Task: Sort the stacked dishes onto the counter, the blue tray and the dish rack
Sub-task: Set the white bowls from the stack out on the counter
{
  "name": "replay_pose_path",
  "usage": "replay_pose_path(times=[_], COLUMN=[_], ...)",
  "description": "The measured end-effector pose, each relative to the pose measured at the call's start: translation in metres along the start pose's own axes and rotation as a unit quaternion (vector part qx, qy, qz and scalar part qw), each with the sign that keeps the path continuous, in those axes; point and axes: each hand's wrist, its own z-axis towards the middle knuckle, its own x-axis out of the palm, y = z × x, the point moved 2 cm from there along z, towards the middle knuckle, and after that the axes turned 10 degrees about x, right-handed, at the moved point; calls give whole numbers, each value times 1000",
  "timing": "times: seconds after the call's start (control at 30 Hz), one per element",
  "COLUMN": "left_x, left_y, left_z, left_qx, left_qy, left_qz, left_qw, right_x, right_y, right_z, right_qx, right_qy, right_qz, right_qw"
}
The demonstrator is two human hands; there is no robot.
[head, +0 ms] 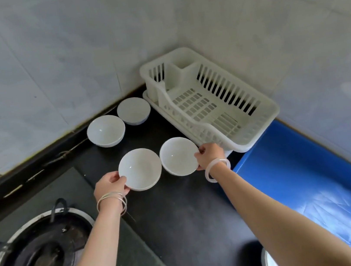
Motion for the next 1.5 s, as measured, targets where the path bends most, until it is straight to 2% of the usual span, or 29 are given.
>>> replay_pose_path(times=[0.43,0.67,0.8,0.93,1.5], left_x=[3,8,11,15,24], left_y=[5,9,12,12,-2], left_z=[34,31,19,13,15], left_qx=[-35,-60,-105,-123,-131], left_qy=[-34,-33,-7,-28,-68], left_qz=[-30,-91,-134,-176,-253], left_qw=[998,994,985,976,956], right_x=[41,48,54,64,85], right_y=[21,21,9,-4,46], right_z=[44,49,45,41,65], right_qx=[56,69,88,100,99], right_qy=[1,21,90,118,130], right_qz=[66,119,270,367,412], right_qw=[996,990,954,917,897])
